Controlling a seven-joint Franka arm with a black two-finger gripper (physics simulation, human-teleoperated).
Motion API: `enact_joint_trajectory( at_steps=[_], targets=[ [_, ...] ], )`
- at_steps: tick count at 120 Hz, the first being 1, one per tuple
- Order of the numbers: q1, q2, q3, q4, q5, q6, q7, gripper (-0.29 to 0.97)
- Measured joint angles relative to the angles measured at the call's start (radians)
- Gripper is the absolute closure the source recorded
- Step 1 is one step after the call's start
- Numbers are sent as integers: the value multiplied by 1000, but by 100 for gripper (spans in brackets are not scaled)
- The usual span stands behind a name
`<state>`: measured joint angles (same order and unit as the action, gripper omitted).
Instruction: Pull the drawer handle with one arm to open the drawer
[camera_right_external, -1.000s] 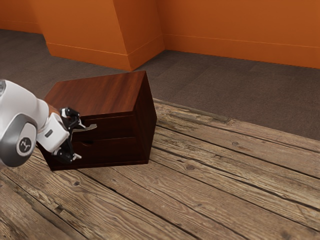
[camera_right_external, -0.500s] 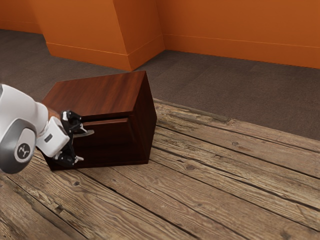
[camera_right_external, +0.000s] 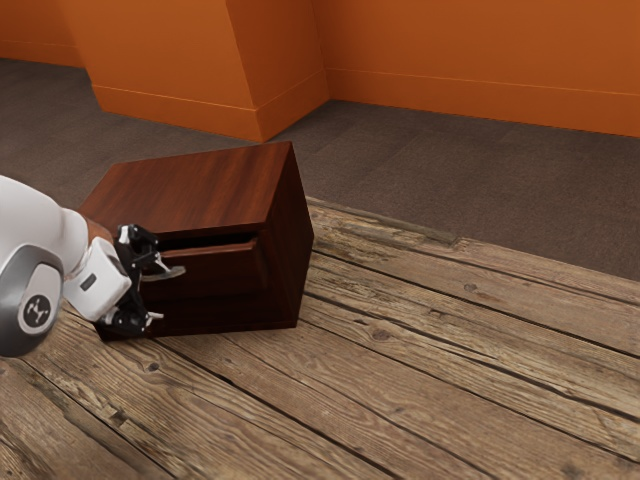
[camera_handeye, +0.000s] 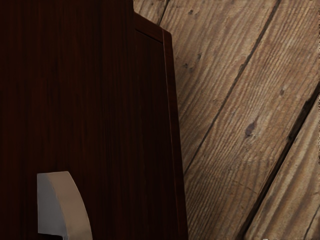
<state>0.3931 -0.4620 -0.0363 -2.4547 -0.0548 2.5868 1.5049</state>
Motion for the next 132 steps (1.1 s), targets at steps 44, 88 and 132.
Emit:
enact_joint_trajectory(
  at_steps=[44, 88, 132],
  targets=[
    [1, -55, 5, -49, 0, -2, -5, 3],
    [1, -99, 31, -91, 4, -6, -9, 3],
    [1, -173, 27, -152, 1, -13, -14, 0]
  ],
)
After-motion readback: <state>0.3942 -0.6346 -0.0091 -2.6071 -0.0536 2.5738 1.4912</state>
